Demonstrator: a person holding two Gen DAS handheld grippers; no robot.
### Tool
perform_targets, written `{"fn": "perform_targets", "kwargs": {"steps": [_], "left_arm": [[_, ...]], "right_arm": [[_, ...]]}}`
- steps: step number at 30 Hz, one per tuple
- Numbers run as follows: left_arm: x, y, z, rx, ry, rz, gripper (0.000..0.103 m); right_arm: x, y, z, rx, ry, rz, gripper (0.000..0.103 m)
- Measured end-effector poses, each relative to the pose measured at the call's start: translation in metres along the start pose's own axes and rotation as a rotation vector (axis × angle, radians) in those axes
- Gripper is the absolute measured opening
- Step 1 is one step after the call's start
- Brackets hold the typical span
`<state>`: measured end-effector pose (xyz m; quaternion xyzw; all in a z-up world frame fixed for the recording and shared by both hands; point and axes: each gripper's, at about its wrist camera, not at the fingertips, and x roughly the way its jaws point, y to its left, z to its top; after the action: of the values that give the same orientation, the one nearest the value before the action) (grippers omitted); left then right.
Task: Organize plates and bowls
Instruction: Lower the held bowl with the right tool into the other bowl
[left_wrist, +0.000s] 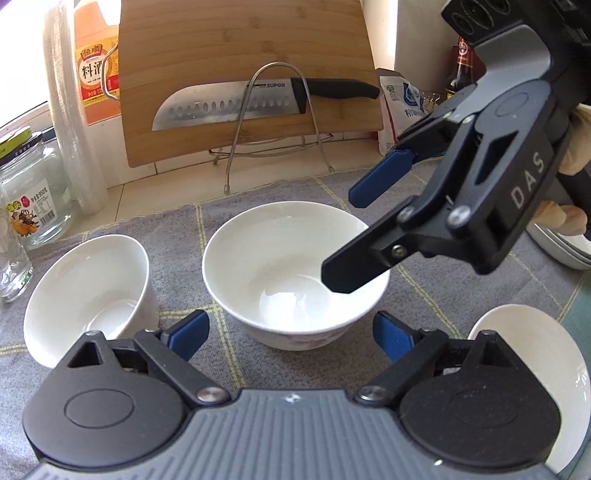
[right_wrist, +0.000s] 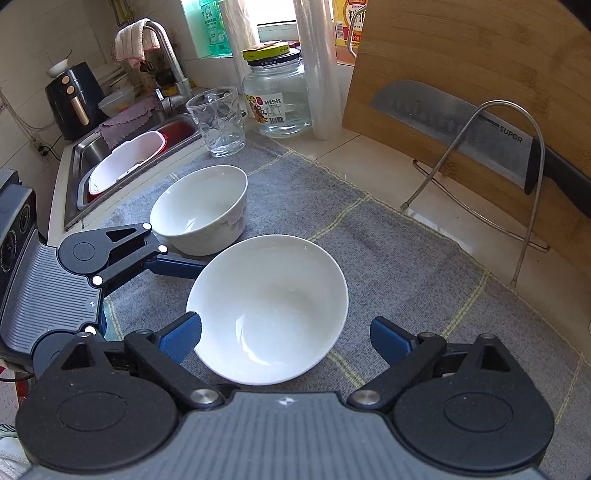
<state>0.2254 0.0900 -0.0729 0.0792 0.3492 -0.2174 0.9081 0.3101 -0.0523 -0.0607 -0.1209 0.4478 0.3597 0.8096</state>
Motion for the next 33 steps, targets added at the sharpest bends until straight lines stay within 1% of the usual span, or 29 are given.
{"fn": "perform_targets", "kwargs": {"steps": [3,9,13,17,22,26,33], "left_arm": [[0.002,-0.001,0.001,0.013,0.002,-0.001,0.090],[0.000,-0.001,0.003,0.029,-0.010,0.002,0.089],[0.000,-0.002,0.003,0.044,-0.011,0.009,0.087],[-0.001,-0.004,0.002,0.053,-0.012,0.014,0.086],[-0.001,-0.002,0.002,0.055,-0.009,0.009,0.086],[-0.003,-0.005,0.004,0.075,-0.007,0.014,0.086],[-0.014,-0.012,0.009,0.088,-0.008,0.017,0.086]], "right_arm": [[0.006,-0.004,0.003,0.018,0.003,0.018,0.095],[0.012,-0.007,0.006,0.018,0.014,0.035,0.089],[0.016,-0.006,0.008,0.013,0.020,0.039,0.088],[0.017,-0.005,0.009,0.013,0.024,0.048,0.085],[0.018,-0.004,0.009,0.015,0.024,0.042,0.085],[0.016,-0.002,0.008,0.010,0.026,0.031,0.085],[-0.002,0.002,0.007,0.018,0.006,0.038,0.085]]}}
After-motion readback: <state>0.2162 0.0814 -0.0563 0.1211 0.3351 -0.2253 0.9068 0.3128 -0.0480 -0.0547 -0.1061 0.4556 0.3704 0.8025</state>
